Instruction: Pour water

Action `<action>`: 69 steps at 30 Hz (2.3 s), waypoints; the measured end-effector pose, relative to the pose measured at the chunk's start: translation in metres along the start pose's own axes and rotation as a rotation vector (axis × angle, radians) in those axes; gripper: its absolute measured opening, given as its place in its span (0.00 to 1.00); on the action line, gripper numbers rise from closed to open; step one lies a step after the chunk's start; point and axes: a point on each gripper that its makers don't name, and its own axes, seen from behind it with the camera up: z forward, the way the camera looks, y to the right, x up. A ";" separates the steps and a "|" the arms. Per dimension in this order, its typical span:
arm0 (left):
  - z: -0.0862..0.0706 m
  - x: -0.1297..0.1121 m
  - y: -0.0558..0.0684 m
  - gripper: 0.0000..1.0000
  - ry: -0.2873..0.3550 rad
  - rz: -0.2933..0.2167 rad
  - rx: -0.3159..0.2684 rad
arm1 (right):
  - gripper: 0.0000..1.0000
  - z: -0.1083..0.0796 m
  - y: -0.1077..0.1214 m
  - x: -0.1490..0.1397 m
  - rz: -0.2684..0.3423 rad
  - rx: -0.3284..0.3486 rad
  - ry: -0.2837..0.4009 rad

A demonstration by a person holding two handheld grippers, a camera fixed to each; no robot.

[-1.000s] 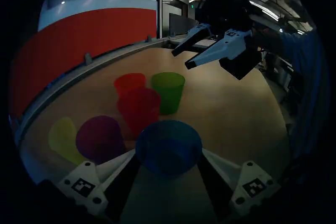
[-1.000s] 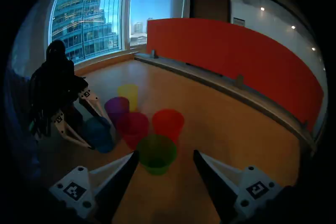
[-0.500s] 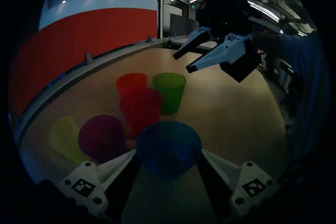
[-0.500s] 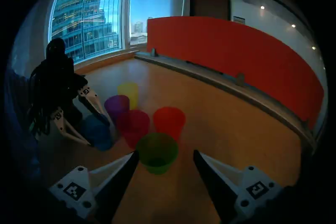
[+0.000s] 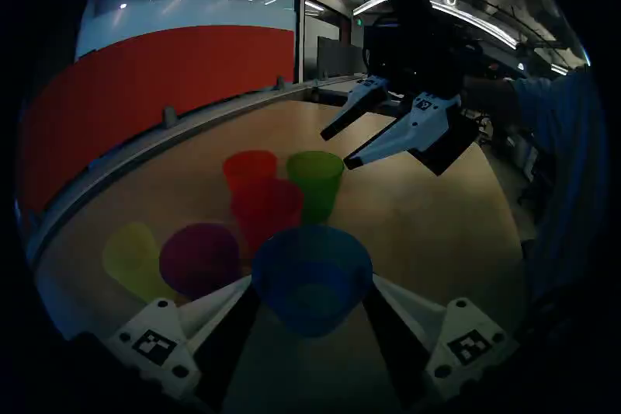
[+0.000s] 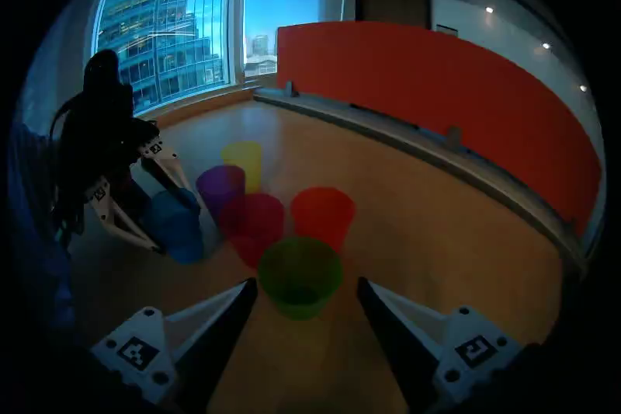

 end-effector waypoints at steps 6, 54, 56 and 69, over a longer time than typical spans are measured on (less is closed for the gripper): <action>-0.007 0.005 -0.004 0.84 0.022 -0.020 0.013 | 1.00 0.005 -0.002 -0.004 -0.007 0.003 -0.009; -0.063 0.019 -0.032 0.84 0.100 -0.059 0.116 | 0.90 0.053 0.000 -0.016 -0.015 -0.025 -0.029; -0.064 0.020 -0.032 0.84 0.102 -0.062 0.120 | 0.90 0.052 0.001 -0.014 -0.011 -0.027 -0.020; -0.081 0.035 -0.041 0.84 0.139 -0.072 0.160 | 0.90 0.025 -0.006 0.020 -0.016 -0.037 0.072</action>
